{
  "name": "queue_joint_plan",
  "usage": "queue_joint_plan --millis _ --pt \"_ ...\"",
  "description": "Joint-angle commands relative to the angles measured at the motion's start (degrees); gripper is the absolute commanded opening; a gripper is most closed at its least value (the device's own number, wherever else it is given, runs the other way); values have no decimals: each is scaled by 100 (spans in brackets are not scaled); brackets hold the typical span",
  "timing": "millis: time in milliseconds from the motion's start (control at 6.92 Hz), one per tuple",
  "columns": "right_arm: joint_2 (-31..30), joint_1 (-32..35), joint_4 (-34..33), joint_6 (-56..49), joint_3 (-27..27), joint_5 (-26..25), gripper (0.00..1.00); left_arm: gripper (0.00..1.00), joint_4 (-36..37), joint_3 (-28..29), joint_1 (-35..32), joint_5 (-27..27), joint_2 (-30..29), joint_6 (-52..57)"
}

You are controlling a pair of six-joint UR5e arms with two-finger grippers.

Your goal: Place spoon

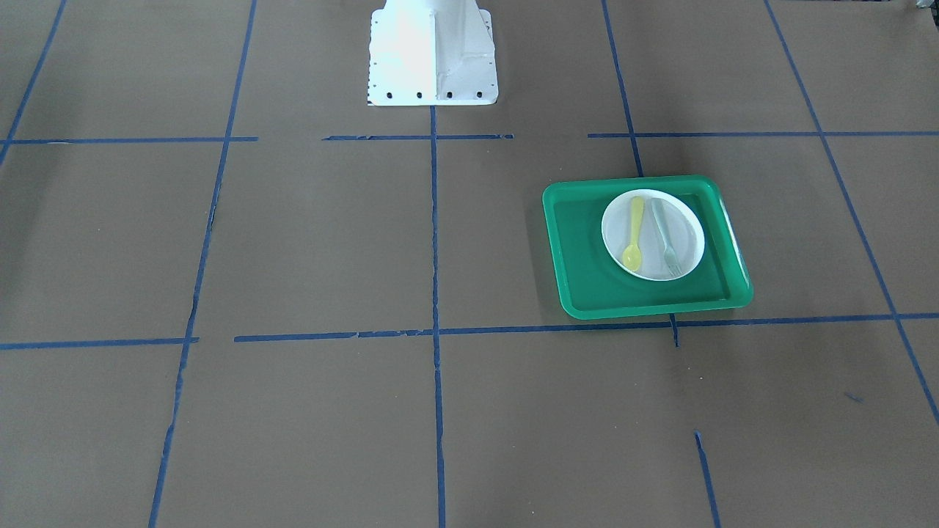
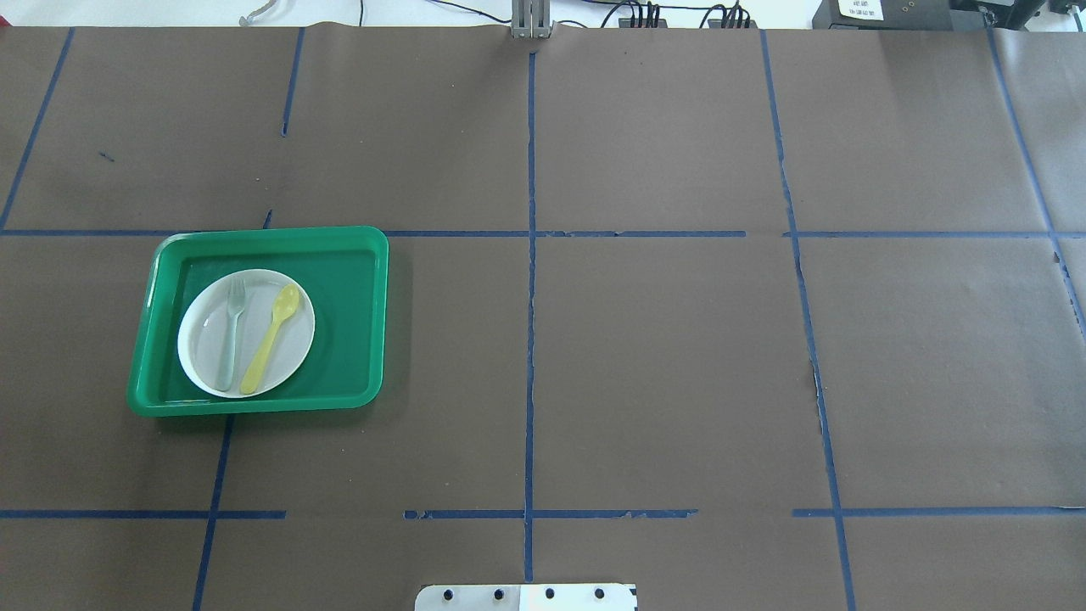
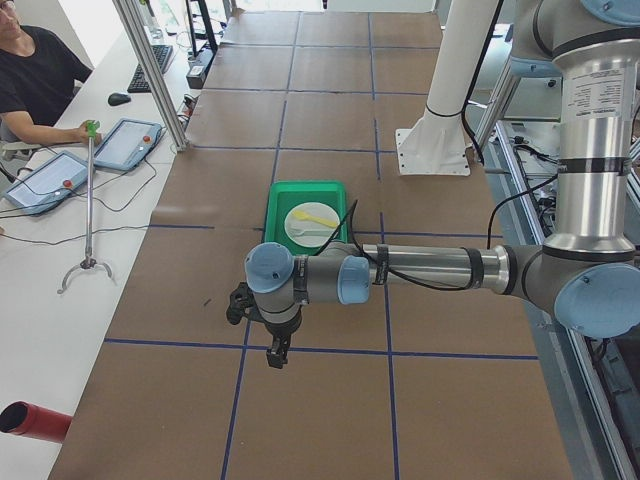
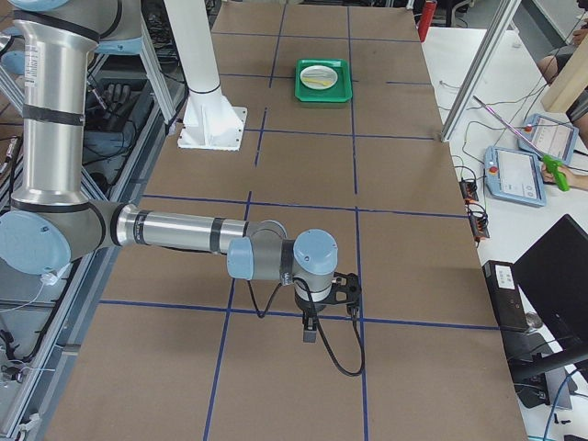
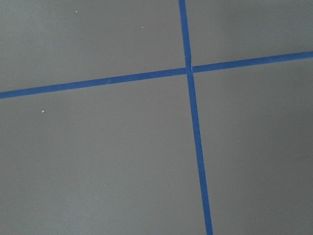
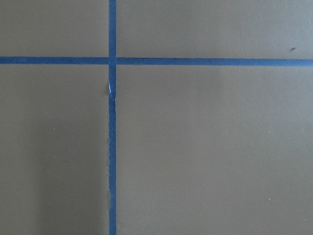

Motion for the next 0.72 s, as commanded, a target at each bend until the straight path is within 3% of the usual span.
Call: queue_joint_plan --millis 0,289,578 --pt "0 0 0 1 0 0 100 100 -16 -1 -1 0 -8 81" --pt "0 0 0 1 0 0 100 100 -24 -89 8 0 -95 73" --pt "0 0 9 1 0 0 100 100 -25 -341 269 -61 -594 -459"
